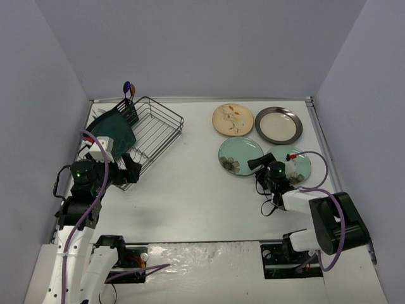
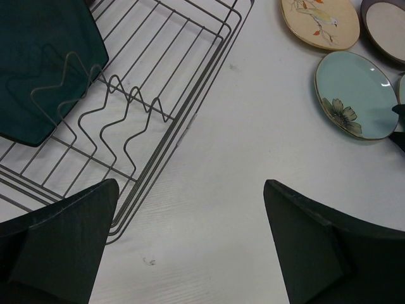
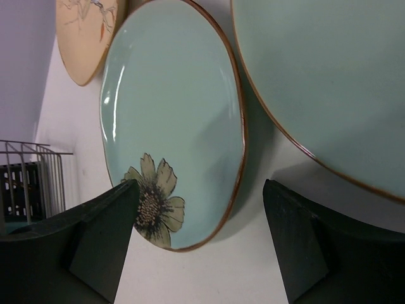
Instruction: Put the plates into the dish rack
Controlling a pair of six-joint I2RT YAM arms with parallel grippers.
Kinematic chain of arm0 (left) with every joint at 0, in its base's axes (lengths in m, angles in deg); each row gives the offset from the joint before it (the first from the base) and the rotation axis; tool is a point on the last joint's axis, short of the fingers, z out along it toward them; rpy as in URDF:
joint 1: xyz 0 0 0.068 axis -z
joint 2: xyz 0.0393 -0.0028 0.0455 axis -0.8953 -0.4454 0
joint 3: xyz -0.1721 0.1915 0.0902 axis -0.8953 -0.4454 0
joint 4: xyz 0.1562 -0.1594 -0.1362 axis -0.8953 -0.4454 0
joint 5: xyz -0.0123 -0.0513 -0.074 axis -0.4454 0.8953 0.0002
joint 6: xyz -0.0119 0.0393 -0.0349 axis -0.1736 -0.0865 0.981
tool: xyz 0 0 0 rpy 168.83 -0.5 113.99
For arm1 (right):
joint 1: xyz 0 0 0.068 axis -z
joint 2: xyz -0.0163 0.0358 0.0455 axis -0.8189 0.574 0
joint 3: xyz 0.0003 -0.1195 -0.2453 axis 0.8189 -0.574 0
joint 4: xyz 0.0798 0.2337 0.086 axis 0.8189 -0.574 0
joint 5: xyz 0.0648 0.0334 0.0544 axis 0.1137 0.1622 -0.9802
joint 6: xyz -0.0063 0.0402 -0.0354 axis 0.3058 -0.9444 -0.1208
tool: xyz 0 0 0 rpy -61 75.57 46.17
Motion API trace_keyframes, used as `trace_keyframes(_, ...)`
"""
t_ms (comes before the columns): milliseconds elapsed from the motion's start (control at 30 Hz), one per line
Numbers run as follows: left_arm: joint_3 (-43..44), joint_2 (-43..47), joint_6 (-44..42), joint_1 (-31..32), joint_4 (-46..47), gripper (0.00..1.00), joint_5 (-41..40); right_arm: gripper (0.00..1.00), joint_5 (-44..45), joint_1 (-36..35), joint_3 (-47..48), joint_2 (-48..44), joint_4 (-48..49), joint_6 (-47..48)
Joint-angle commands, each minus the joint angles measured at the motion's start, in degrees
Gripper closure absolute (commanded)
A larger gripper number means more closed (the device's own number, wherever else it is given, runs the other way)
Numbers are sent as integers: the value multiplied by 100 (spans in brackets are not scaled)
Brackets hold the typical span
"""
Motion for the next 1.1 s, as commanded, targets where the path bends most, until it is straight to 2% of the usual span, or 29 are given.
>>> trace_keyframes(0, 171, -34, -74, 2, 293, 3, -66, 26, -151, 67, -15, 819, 271, -179)
trace_keyframes(133, 159, -45, -77, 2, 288, 3, -59, 35, -223, 70, 4, 1273, 641, -285)
trace_keyframes(233, 167, -73, -77, 2, 281, 3, -65, 46, -223, 70, -19, 1444, 756, -329)
trace_keyframes(467, 167, -112, -68, 2, 293, 3, -6, 87, -170, 70, -46, 1345, 672, -154)
trace_keyframes(500, 167, -114, -65, 2, 298, 3, 1, 89, -177, 70, -38, 1314, 653, -141)
trace_keyframes(567, 167, -128, -44, 2, 326, 3, 43, 99, -220, 70, -24, 1193, 611, -63)
trace_keyframes(733, 159, -161, 240, 21, 411, 3, 223, 100, -724, 70, -23, 735, 639, 149)
trace_keyframes(900, 168, -245, 1019, 93, 603, 3, 638, 100, -1514, 70, 14, -118, 563, 349)
trace_keyframes(1067, 244, -366, 1662, 431, 874, 3, 681, 100, -2090, 70, 147, -916, 397, 376)
